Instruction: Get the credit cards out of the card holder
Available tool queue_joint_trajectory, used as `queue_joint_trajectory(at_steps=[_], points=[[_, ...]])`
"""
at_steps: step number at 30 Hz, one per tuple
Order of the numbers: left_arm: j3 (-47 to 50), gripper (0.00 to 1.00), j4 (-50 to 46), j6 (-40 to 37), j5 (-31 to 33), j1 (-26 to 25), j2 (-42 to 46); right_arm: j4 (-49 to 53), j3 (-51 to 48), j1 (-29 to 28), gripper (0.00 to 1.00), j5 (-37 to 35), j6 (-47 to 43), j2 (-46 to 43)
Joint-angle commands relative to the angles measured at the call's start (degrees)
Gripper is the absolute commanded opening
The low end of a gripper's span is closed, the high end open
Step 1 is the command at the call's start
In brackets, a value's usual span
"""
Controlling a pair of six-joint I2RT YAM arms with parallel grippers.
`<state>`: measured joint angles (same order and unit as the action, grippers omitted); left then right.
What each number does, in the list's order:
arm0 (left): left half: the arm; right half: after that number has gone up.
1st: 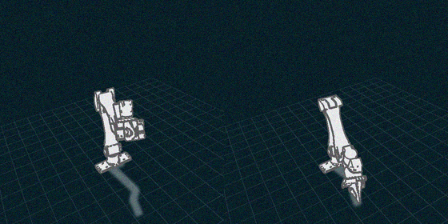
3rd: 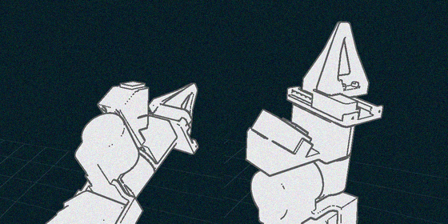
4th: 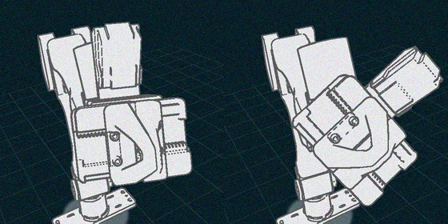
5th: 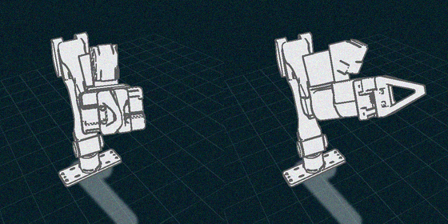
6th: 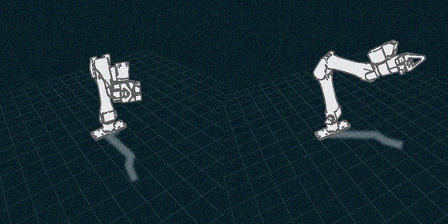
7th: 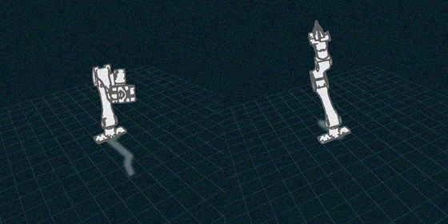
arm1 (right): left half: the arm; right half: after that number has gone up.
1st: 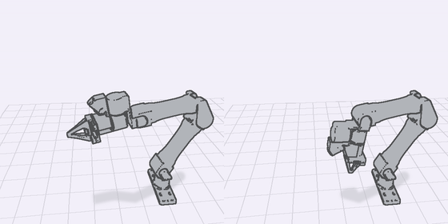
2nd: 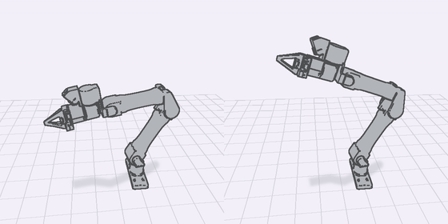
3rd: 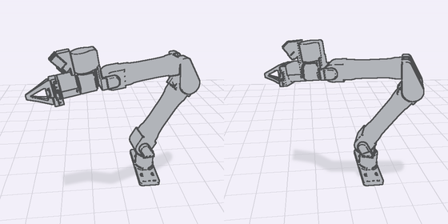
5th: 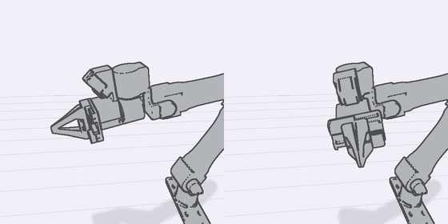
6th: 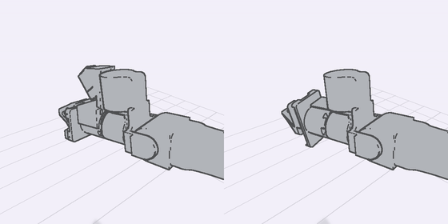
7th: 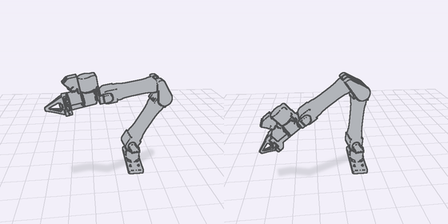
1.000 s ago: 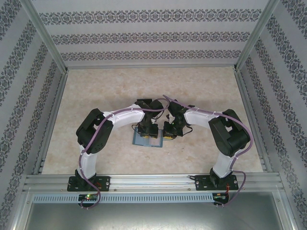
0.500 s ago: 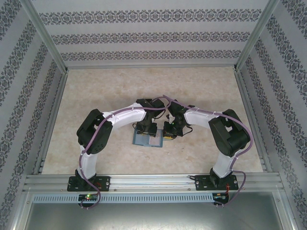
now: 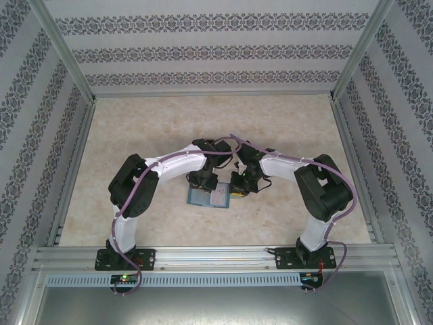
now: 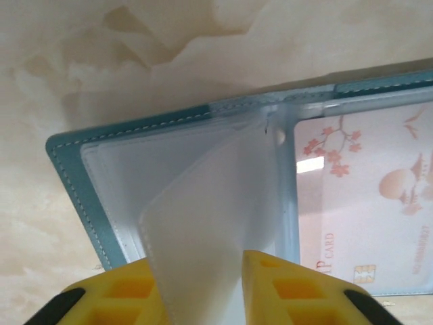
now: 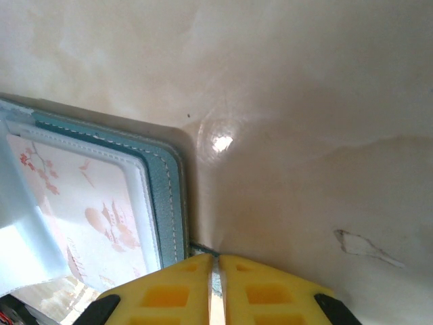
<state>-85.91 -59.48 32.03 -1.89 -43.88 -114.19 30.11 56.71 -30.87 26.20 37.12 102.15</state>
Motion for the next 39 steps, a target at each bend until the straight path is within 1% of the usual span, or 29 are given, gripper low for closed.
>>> queue_joint_trajectory(at_steps=[1, 5, 8, 10, 16, 23, 25, 26, 29, 33, 36, 39], points=[[0.2, 0.20, -3.1, -0.8, 2.5, 0.1, 0.3, 1.7, -1.1, 0.0, 0.14, -1.7, -0.9, 0.4], [0.7, 0.11, -3.0, -1.0, 2.5, 0.6, 0.5, 1.7, -1.0, 0.0, 0.15, -1.9, -0.9, 0.5], [1.1, 0.06, -3.1, -1.4, 2.6, 0.7, 0.4, 1.5, -1.3, 0.0, 0.15, -2.3, -0.4, 0.5], [1.5, 0.04, -3.2, -1.5, 2.8, 0.9, 0.4, 1.4, -1.4, 0.0, 0.14, -2.6, -0.2, 0.6], [3.3, 0.04, -3.2, -2.1, 3.4, 1.7, -0.5, 1.8, -1.6, 0.0, 0.14, -2.9, -0.2, 0.9], [4.1, 0.09, -3.2, -3.1, 3.1, 2.0, -3.0, 1.8, -1.6, 0.0, 0.14, -2.8, -0.3, 1.0], [4.1, 0.12, -3.3, -3.5, 2.9, 2.0, -3.8, 2.0, -1.5, 0.0, 0.14, -2.9, -0.3, 1.1], [4.1, 0.15, -3.5, -3.6, 3.1, 2.0, -4.2, 2.0, -1.5, 0.0, 0.14, -2.8, -0.3, 1.1], [4.3, 0.21, -4.0, -3.7, 3.5, 2.0, -4.6, 2.1, -1.3, 0.0, 0.14, -2.7, -0.4, 1.2], [4.6, 0.28, -5.3, -3.3, 5.8, 2.0, -3.9, 2.1, -1.3, -0.1, 0.14, -2.7, -0.4, 1.2], [4.6, 0.31, -6.5, -3.2, 7.0, 2.5, -3.0, 2.1, -1.4, -0.1, 0.14, -2.7, -0.4, 1.2], [4.9, 0.32, -7.1, -3.4, 7.8, 3.1, -2.2, 2.1, -1.3, -0.1, 0.14, -2.7, -0.4, 1.2]])
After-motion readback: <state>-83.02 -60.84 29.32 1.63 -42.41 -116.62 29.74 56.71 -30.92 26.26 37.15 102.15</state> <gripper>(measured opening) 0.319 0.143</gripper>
